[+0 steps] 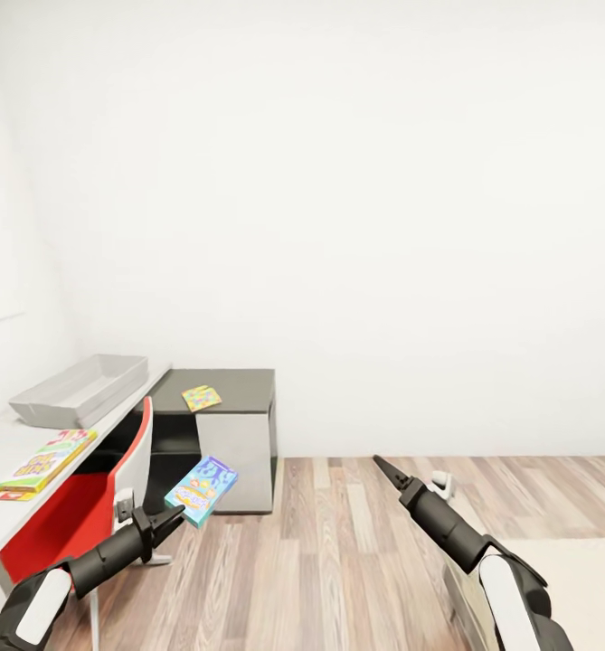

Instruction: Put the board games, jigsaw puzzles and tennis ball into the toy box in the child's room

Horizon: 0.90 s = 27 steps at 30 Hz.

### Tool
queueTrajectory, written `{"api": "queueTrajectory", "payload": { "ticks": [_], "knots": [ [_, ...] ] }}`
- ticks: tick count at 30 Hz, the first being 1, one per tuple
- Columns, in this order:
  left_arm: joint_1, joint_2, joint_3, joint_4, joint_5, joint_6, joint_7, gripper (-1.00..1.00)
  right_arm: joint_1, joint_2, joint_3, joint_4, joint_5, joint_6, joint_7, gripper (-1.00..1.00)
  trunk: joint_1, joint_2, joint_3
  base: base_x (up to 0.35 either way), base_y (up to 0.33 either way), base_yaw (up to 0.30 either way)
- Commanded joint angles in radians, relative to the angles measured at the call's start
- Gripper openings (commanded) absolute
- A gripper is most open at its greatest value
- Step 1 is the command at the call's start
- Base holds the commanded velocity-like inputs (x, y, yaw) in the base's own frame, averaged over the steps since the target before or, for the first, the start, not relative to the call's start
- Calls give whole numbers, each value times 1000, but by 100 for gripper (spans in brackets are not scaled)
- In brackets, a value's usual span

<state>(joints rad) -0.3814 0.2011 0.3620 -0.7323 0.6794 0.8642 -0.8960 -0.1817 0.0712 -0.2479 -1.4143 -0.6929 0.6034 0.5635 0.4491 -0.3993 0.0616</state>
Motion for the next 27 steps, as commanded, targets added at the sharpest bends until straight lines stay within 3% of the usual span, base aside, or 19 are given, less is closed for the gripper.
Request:
{"api": "queueTrajectory", "payload": {
  "ticks": [1,19,27],
  "knots": [
    [-1,0,2,1,3,6,-3,-100,0,1,-3,0,-5,8,2,100,1,-1,-2,299,-18,73],
    [-1,0,2,1,2,6,-9,-100,1,3,0,13,-3,-26,5,100,1,-1,-10,279,-2,-11],
    [-1,0,2,1,2,6,-9,-100,1,3,3,6,-6,-30,5,100,1,-1,-10,98,0,0]
  ]
}}
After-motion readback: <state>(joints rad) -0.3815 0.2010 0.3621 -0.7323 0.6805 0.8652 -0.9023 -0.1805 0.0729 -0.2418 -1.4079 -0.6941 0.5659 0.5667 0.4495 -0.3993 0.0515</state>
